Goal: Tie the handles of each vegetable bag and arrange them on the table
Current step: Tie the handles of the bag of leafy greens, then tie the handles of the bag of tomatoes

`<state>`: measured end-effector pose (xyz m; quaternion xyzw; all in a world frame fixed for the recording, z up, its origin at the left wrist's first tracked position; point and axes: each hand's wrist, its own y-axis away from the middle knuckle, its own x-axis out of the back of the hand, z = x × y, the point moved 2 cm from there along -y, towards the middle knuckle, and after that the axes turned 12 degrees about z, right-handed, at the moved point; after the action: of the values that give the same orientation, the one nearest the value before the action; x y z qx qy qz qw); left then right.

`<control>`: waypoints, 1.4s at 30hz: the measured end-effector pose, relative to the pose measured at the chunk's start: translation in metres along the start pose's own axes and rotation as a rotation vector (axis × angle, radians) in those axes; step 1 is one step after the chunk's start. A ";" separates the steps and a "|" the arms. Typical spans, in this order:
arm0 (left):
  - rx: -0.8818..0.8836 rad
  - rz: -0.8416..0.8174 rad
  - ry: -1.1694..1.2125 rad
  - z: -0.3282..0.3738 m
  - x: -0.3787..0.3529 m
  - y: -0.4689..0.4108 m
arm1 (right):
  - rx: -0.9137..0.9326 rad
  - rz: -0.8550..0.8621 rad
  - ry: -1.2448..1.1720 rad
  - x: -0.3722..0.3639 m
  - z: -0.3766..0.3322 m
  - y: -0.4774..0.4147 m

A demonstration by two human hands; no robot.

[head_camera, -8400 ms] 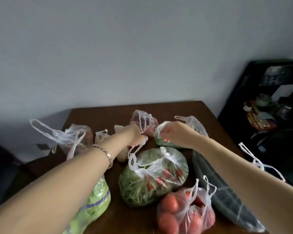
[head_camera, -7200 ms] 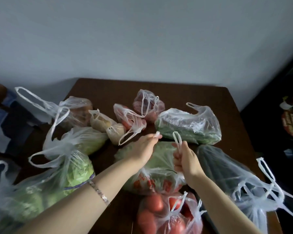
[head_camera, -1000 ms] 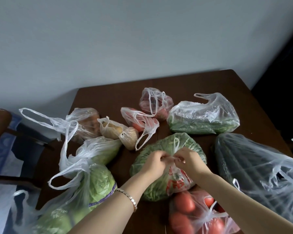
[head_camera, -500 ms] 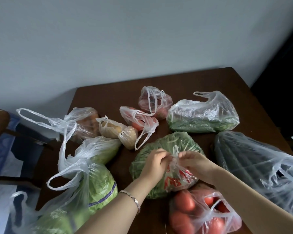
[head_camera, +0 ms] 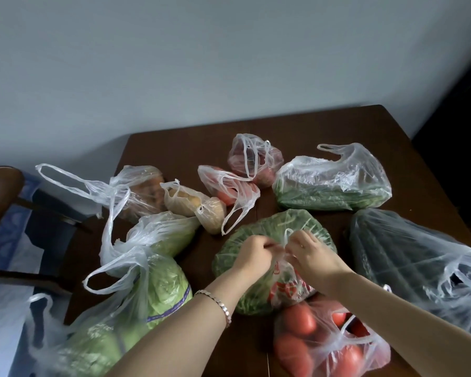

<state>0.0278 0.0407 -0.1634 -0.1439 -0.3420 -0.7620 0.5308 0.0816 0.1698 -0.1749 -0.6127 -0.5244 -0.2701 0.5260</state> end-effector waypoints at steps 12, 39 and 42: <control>-0.018 0.284 -0.103 -0.016 0.006 -0.013 | -0.129 -0.063 -0.190 0.001 -0.019 0.028; -0.531 -0.420 -0.382 0.032 -0.069 0.077 | -0.882 -0.293 -0.232 0.112 0.044 0.057; -0.508 -0.199 -0.327 0.032 -0.061 0.074 | -0.926 -0.202 -0.327 0.122 0.044 0.040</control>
<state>0.1142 0.0904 -0.1482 -0.3582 -0.2339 -0.8380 0.3389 0.1459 0.2582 -0.0950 -0.7625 -0.4816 -0.4244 0.0808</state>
